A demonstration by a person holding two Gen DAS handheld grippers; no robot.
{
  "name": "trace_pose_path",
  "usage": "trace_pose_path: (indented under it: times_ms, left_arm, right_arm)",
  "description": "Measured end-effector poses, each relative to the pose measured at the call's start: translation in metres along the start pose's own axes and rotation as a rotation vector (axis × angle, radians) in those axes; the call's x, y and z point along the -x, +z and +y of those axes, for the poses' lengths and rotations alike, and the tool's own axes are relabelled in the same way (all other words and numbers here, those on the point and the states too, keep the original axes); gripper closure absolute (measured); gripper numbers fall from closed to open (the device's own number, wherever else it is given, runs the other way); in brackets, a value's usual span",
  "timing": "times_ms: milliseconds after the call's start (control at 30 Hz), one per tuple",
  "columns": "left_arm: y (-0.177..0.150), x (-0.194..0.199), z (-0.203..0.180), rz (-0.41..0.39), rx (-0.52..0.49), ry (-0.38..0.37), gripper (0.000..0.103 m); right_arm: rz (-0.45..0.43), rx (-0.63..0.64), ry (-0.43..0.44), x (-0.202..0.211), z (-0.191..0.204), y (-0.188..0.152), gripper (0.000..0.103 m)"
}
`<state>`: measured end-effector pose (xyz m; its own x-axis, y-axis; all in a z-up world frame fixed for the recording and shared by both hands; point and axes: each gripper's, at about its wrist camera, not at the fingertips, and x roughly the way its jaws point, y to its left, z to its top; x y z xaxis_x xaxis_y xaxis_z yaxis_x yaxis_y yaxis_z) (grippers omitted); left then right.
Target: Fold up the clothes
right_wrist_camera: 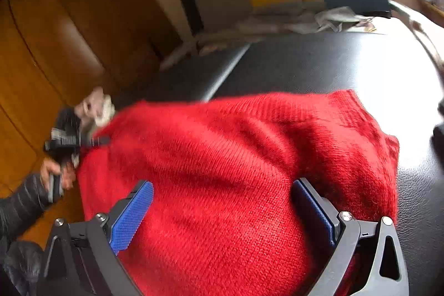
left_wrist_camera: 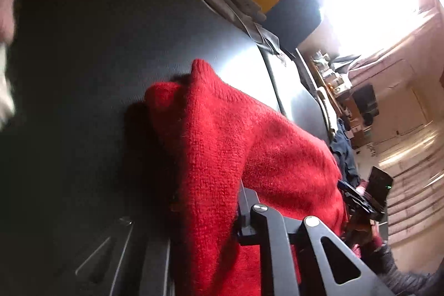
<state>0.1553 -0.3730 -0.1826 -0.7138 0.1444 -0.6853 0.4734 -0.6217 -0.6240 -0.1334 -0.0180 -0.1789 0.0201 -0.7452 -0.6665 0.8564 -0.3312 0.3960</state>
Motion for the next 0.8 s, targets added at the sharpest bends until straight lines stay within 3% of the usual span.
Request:
trace_pose_path:
  times_ms: [300,500,567,700,800]
  left_arm:
    - [0.021,0.055,0.005,-0.021,-0.045,0.011,0.089]
    - [0.030,0.062,-0.028,-0.039,-0.074,-0.054,0.089]
    - [0.032,0.068,-0.042,-0.050,-0.061,-0.120,0.089]
    - [0.033,0.083,-0.073,-0.098,-0.052,-0.235,0.090]
    - [0.036,0.087,-0.108,-0.117,-0.063,-0.298,0.091]
  right_arm:
    - [0.323,0.375,-0.040,0.024,0.065,0.015,0.014]
    - [0.473,0.448,-0.101,-0.005,0.053,0.012,0.016]
    - [0.526,0.459,-0.138,-0.022,0.043,0.004,0.016]
    - [0.471,0.424,-0.114,-0.029,0.037,-0.006,0.000]
    - [0.408,0.405,-0.114,-0.026,0.038,-0.014,0.000]
